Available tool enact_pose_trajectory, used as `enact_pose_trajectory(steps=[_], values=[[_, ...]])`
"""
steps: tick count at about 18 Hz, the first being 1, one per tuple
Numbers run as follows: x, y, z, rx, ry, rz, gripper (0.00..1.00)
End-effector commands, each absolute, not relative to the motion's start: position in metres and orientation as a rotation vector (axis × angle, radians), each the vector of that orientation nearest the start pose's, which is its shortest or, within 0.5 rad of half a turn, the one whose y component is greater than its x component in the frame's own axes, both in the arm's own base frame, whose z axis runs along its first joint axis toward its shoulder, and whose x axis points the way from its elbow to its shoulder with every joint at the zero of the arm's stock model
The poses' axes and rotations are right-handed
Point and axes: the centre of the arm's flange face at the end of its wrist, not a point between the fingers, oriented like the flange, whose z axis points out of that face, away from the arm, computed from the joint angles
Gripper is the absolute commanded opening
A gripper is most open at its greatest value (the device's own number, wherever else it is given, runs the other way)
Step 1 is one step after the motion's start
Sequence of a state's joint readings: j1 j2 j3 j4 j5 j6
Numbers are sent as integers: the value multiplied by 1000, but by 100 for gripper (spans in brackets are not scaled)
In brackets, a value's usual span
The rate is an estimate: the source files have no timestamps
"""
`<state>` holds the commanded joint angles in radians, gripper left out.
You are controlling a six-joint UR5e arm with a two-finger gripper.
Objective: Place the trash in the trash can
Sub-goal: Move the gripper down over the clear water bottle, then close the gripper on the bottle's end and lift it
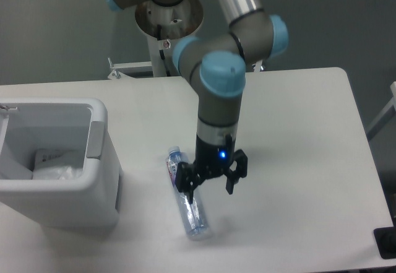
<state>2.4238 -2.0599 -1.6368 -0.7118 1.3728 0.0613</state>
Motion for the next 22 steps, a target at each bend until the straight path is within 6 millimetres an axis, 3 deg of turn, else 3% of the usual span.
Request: enact_pose_trajectory(steps=[4,10,22], values=[[-393,571,231,-2659,-1006,-25,100],[-381,589,208,-2720,-938,-4,100],[-376,593,186,-2763,-926,4,100]])
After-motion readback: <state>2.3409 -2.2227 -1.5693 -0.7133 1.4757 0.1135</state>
